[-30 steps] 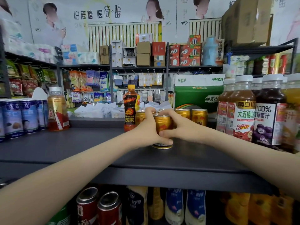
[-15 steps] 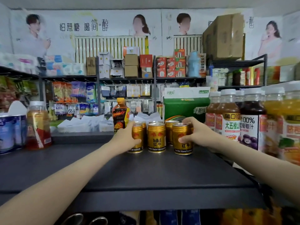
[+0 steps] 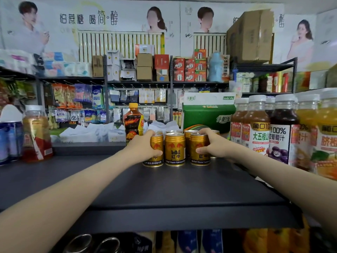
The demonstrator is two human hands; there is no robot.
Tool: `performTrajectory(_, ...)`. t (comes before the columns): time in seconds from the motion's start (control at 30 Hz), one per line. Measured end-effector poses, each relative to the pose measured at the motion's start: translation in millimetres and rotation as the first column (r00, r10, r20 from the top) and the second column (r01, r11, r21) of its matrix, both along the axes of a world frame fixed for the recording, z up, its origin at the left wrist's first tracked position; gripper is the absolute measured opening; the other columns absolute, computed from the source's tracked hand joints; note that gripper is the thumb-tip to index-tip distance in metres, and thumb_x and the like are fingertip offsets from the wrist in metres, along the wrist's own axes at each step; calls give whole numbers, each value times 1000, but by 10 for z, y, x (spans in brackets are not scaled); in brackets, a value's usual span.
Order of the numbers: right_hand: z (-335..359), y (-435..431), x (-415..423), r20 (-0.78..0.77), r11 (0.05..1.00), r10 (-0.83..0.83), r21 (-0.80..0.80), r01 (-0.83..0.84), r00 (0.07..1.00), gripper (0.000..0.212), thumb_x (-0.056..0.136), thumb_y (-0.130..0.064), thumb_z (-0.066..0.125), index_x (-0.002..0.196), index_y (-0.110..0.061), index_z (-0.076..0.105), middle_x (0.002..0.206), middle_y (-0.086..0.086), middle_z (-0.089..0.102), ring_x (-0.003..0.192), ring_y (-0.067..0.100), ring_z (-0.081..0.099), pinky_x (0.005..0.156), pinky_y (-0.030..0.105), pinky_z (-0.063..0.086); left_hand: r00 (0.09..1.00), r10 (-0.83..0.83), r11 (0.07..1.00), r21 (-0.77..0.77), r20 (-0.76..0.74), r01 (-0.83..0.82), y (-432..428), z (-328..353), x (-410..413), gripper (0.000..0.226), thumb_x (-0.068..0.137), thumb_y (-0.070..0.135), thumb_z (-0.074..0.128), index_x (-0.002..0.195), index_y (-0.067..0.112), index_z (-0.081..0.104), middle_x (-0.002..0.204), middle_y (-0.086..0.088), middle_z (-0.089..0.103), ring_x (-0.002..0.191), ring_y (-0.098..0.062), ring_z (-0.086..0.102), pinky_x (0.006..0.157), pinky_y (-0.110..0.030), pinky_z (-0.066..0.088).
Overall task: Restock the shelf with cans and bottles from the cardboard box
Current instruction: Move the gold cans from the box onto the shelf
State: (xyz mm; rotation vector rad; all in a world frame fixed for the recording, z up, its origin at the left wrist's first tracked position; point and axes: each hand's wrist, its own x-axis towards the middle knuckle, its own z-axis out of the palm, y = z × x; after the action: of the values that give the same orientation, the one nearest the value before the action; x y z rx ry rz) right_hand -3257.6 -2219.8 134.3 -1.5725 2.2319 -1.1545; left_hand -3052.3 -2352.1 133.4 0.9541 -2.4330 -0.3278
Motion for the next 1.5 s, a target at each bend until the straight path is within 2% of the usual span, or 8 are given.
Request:
performTrajectory(0.17,-1,-28,128,-104,998,-68,-10,67,992,67,85,-14,70,140,-14,32,120,6,53,106,20,53,84,30,47,997,-7,1000,22,72,6,92,39,29,75,89,29,64,147,20,18,104,-8,55,78,-16,58,60,-25,51)
performTrajectory(0.3,-6,23,241,-220,993,-112,14,118,969,83,83,-22,73,147,-12,22,144,15,39,126,28,45,100,37,45,996,5,1000,7,90,-6,169,77,63,89,89,32,63,151,18,1,104,-8,56,84,-18,60,64,-26,52)
performTrajectory(0.4,-81,145,388,-338,987,-158,-38,154,928,90,83,-29,71,151,-11,14,156,16,14,144,31,20,115,42,28,997,27,1000,8,71,-28,264,50,115,89,88,36,62,151,17,3,113,-13,55,87,-21,60,62,-27,50)
performTrajectory(0.57,-211,449,851,-404,988,-134,-121,92,905,57,88,-17,60,138,-6,34,142,17,35,129,35,40,105,43,37,992,100,991,-94,83,-92,636,-40,378,72,90,42,57,147,12,24,134,-17,43,110,-29,54,81,-33,49)
performTrajectory(0.83,-580,973,2088,-497,899,123,-311,-309,859,34,90,-11,54,124,-9,50,120,8,53,114,22,49,95,31,40,920,-69,975,-222,-385,-20,1807,-730,1383,32,93,24,53,125,19,52,120,0,54,110,-15,54,86,-24,39)
performTrajectory(0.93,-1040,1154,2661,-481,843,305,-266,-468,822,31,92,-11,53,123,-11,52,119,4,55,113,18,50,92,25,39,840,66,997,6,-539,-74,2242,-1285,1934,21,93,16,53,113,24,54,105,6,61,95,-5,59,82,-20,48)
performTrajectory(1.1,-2032,1218,3743,-259,744,643,-11,-668,721,26,95,-14,53,121,-18,54,118,0,55,109,15,54,91,29,46,824,472,859,375,-314,-349,2597,-2381,3207,21,94,18,54,114,22,57,112,3,62,104,-15,60,89,-33,51)
performTrajectory(1.5,-3509,999,6557,-41,313,946,376,-872,322,30,96,-16,51,126,-21,49,117,-5,50,99,10,53,85,28,48,544,833,439,481,99,-759,3365,-3779,6112,31,95,24,51,125,17,49,121,-5,50,101,-19,53,87,-27,44)
